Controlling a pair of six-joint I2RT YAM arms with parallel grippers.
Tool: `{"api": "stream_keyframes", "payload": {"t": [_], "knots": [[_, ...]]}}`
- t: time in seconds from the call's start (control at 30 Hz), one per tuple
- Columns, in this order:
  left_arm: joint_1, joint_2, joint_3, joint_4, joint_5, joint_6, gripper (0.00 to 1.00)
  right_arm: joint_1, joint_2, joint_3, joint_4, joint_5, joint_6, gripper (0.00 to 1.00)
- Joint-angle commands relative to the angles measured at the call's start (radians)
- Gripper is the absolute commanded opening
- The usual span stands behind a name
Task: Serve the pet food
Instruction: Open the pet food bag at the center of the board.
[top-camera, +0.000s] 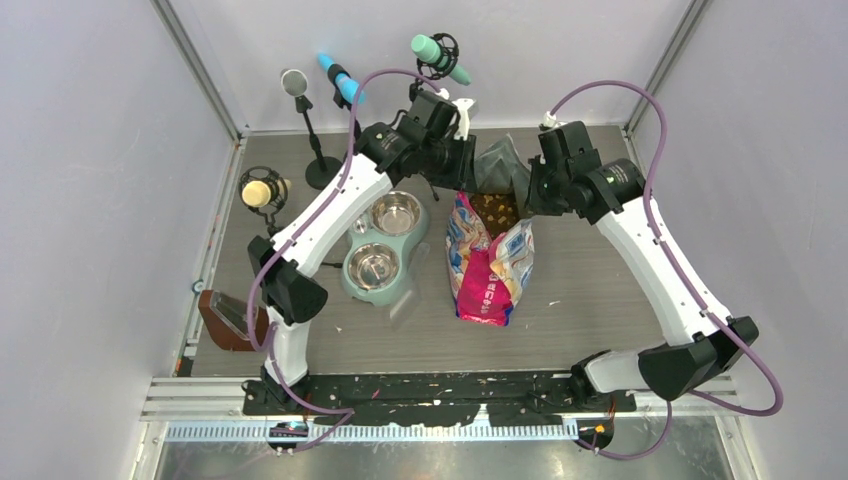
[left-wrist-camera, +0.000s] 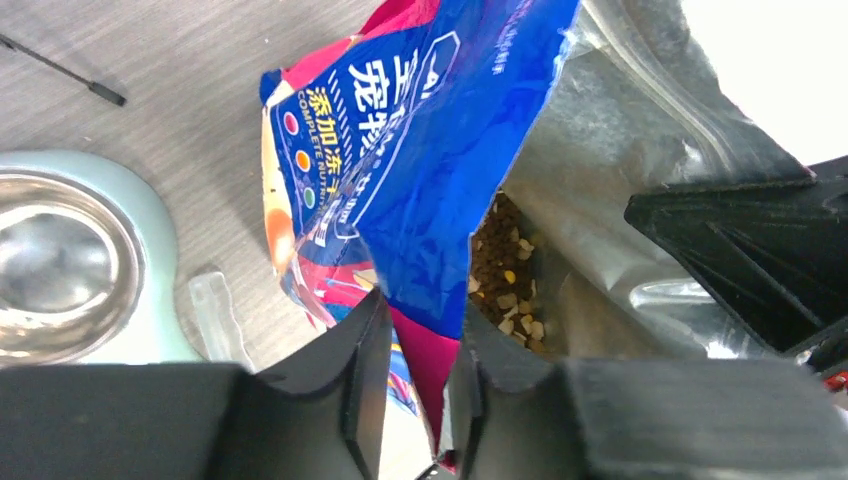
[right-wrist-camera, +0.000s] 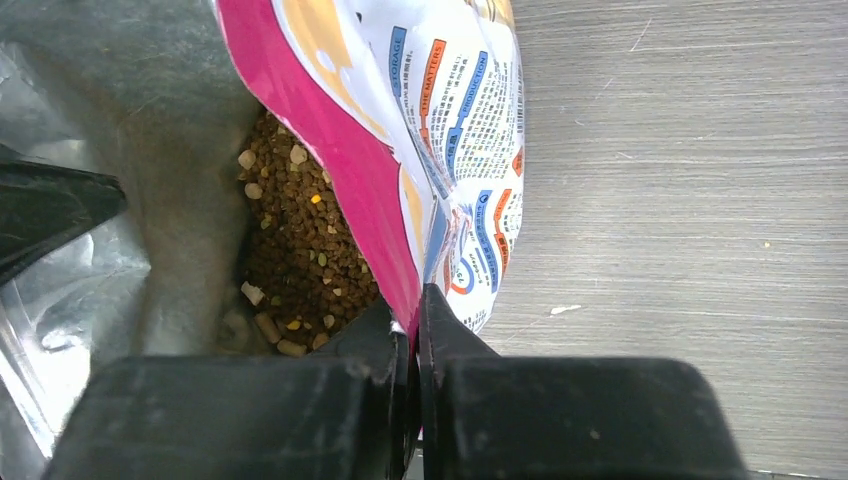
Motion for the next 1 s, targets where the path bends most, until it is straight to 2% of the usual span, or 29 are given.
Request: {"api": "stream_keyframes", "payload": {"t": [0.0, 0.1, 0.33, 0.47, 0.67, 0.8, 0.9, 0.97], "knots": [[0.001, -0.034, 0.058, -0.019, -0.023, -0.001, 0.17, -0.021, -0.047, 0.021, 0.025, 0.039, 0.017, 0.05], [0.001, -0.051, 0.057, 0.001, -0.004, -0.02, 0.0, -0.052, -0.045, 0.042, 0.051, 0.042, -0.01, 0.05], [0.001, -0.043, 0.052, 0.157, 0.126, -0.12, 0.0, -0.134, 0.002, 0.113, 0.166, 0.007, -0.097, 0.05], [0.002, -0.04, -0.018, 0.383, 0.213, -0.204, 0.0, -0.182, 0.028, 0.147, 0.225, -0.004, -0.129, 0.05], [0.002, 0.075, 0.091, 0.532, 0.307, -0.301, 0.0, -0.27, 0.066, 0.201, 0.277, -0.024, -0.203, 0.05], [0.001, 0.099, 0.063, 0.662, 0.315, -0.339, 0.0, -0.333, 0.09, 0.224, 0.305, -0.048, -0.26, 0.05], [0.002, 0.113, 0.077, 0.673, 0.298, -0.336, 0.0, -0.365, 0.104, 0.241, 0.322, -0.086, -0.299, 0.05], [0.002, 0.119, 0.106, 0.625, 0.284, -0.322, 0.0, -0.376, 0.115, 0.253, 0.335, -0.13, -0.314, 0.05]]}}
